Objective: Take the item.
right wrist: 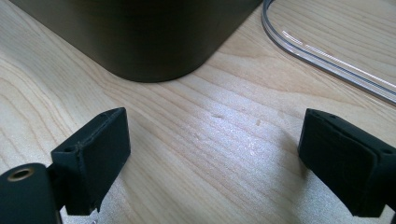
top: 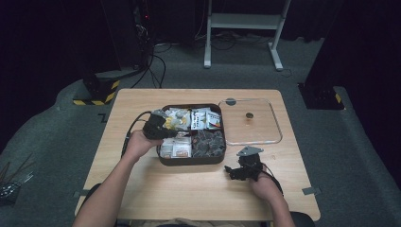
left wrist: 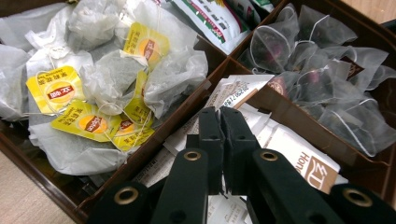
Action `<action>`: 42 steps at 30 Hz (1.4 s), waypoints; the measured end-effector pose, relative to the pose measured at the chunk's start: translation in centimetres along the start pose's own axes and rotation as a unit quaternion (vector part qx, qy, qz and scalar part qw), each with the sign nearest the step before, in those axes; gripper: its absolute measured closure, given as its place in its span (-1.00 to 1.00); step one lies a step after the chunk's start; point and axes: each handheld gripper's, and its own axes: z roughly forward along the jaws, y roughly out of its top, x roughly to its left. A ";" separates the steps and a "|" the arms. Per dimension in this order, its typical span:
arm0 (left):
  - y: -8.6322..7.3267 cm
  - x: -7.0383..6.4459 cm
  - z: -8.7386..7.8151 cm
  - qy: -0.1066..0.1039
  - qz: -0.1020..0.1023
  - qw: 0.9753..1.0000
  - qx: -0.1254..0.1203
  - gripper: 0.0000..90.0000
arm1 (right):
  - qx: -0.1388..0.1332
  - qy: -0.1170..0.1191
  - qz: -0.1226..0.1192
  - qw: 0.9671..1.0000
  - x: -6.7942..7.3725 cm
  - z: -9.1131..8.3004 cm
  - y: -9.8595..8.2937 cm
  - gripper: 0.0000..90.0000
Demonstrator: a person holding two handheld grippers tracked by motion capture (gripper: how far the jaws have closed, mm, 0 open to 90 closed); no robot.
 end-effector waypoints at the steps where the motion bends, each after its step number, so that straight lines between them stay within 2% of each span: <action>1: 0.0 0.0 -0.1 0.000 0.001 1.000 -0.002 0.95 | 0.000 0.000 0.000 1.000 0.0 0.0 0.0 -0.80; 10: -0.1 0.2 -1.2 0.003 -0.011 1.000 -0.012 0.95 | 0.000 0.002 -0.002 1.000 0.0 0.1 0.1 -0.81; 16: -0.1 0.1 -2.2 0.004 -0.011 1.000 -0.023 0.95 | 0.001 0.003 -0.001 1.000 0.0 0.2 0.2 -0.82; 22: -0.7 0.4 -3.0 0.010 -0.022 0.999 -0.028 0.95 | 0.002 0.005 -0.002 1.000 -0.1 0.3 0.3 -0.83; 30: -1.5 1.0 -4.3 0.009 -0.046 0.998 -0.043 0.95 | 0.001 0.008 -0.004 1.000 -0.3 0.6 0.6 -0.83; 42: -2.4 1.6 -6.0 0.026 -0.061 0.996 -0.059 0.95 | 0.001 0.008 -0.006 1.000 -0.4 0.8 0.8 -0.83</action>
